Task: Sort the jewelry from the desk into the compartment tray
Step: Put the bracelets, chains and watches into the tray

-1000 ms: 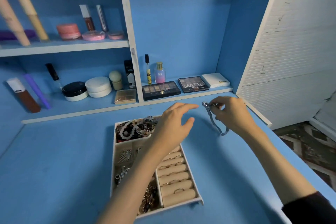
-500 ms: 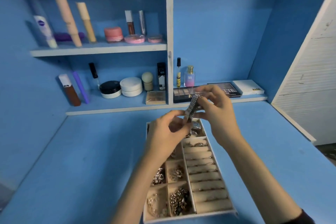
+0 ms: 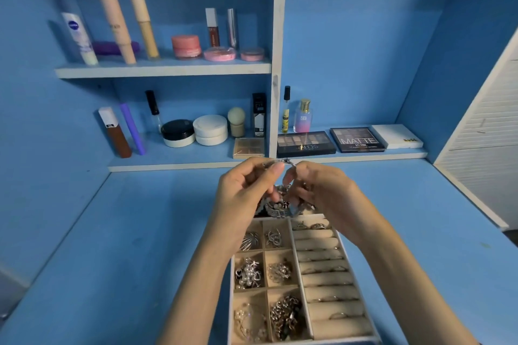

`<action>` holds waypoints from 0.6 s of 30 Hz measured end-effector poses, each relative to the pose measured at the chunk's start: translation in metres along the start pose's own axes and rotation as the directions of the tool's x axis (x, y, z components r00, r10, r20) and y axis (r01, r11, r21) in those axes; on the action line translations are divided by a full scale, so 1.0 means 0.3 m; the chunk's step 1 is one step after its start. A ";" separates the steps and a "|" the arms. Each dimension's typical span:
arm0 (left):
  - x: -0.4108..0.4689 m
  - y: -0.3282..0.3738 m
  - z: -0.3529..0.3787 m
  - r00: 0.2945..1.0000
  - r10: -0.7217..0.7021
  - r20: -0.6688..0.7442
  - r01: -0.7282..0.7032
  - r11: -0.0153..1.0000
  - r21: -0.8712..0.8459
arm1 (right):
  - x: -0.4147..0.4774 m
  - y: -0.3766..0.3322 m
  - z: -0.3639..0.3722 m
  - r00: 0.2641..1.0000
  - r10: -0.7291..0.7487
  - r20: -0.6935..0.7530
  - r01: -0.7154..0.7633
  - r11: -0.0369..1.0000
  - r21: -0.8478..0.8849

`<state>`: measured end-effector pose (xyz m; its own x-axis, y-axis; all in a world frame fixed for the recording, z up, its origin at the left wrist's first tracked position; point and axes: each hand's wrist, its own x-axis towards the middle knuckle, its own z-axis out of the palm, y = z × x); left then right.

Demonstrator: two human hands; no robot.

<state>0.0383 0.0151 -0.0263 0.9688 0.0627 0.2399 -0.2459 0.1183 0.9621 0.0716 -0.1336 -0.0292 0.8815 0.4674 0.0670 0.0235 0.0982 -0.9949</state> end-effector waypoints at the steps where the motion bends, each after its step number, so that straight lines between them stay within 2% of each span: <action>1: 0.000 -0.002 -0.003 1.000 -0.004 0.008 0.004 1.000 0.009 | 0.000 -0.004 0.000 1.000 0.014 -0.020 -0.013 1.000 0.027; 4: -0.003 -0.010 -0.007 0.998 -0.017 0.064 0.014 0.999 0.041 | 0.000 -0.020 0.005 0.997 0.009 -0.082 -0.001 0.995 0.099; 8: -0.008 -0.014 -0.007 0.988 -0.057 0.140 0.046 0.996 0.080 | -0.003 -0.031 -0.002 0.997 -0.018 -0.071 0.038 0.957 0.289; 11: -0.007 -0.019 -0.008 0.991 -0.059 0.121 0.052 0.997 0.056 | -0.007 -0.034 -0.011 0.995 -0.017 -0.098 0.057 0.905 0.422; 13: -0.006 -0.022 -0.010 0.995 -0.037 0.093 0.034 0.999 0.037 | -0.008 -0.033 -0.021 0.984 -0.007 -0.177 0.081 0.907 0.414; 18: -0.004 -0.025 -0.008 0.999 0.033 0.020 -0.033 0.999 -0.031 | -0.010 -0.018 -0.033 0.953 -0.015 -0.304 0.082 0.975 0.208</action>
<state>0.0388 0.0166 -0.0342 0.9605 0.0466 0.2743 -0.2782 0.1465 0.9493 0.0736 -0.1441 -0.0248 0.9827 0.1766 0.0562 -0.0027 0.3170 -0.9484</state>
